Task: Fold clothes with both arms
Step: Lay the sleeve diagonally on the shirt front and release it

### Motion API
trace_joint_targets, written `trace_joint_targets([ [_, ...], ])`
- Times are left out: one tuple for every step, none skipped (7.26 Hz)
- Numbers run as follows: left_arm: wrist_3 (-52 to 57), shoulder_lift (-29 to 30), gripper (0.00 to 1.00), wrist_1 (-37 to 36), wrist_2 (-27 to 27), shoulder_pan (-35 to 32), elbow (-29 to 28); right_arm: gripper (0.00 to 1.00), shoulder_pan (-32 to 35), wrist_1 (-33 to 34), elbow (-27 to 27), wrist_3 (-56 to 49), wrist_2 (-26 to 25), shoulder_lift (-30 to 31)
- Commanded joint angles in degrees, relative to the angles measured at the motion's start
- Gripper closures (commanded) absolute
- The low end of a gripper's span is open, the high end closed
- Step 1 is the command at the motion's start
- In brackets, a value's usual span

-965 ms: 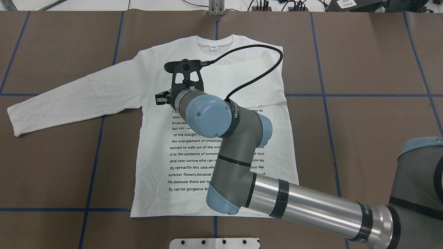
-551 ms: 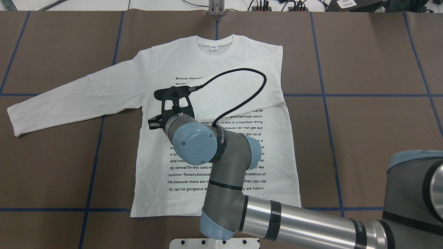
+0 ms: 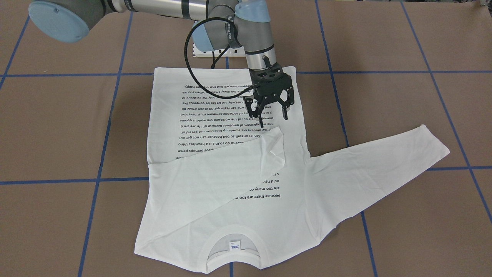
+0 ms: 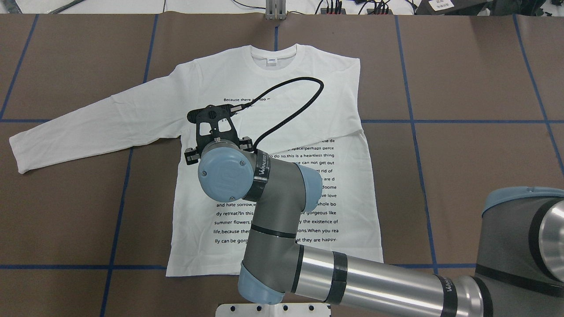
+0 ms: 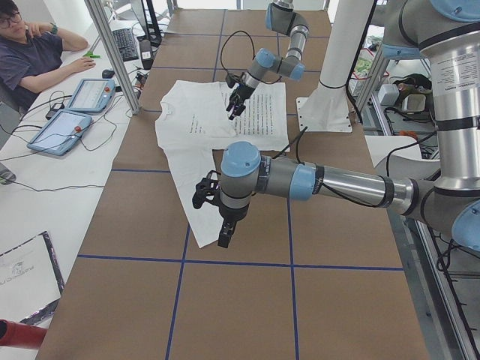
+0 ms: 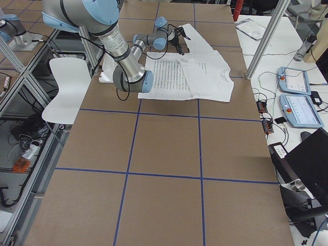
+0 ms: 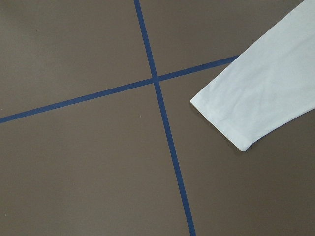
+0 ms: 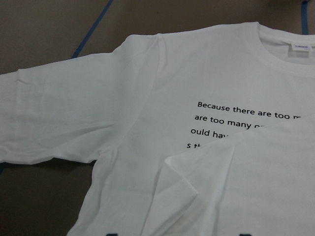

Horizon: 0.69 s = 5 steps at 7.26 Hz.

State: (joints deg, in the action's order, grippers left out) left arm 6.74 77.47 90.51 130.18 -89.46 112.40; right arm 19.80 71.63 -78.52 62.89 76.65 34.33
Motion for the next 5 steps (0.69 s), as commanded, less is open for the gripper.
trace_joint_targets([
  [-0.3, 2.8, 0.0, 0.2, 0.1, 0.2, 0.0, 0.0, 4.2, 1.5, 1.9, 4.5, 7.4, -0.4],
  [-0.3, 4.9, 0.0, 1.2, 0.1, 0.3, -0.4, 0.0, 4.3, 0.3, 5.5, 6.5, 7.5, -1.1],
  [-0.4, 6.6, 0.0, 2.5, -0.1, 0.2, -0.5, 0.0, 4.4, -3.4, 10.4, 8.6, 7.5, -2.6],
  [-0.3, 6.6, 0.0, 2.7, -0.1, 0.2, -0.4, 0.01, 4.4, -10.0, 18.8, 12.6, 7.1, -6.2],
  [-0.2, 6.6, 0.0, 2.7, -0.1, 0.2, -0.4, 0.01, 4.3, -11.9, 24.0, 14.7, 6.9, -9.5],
])
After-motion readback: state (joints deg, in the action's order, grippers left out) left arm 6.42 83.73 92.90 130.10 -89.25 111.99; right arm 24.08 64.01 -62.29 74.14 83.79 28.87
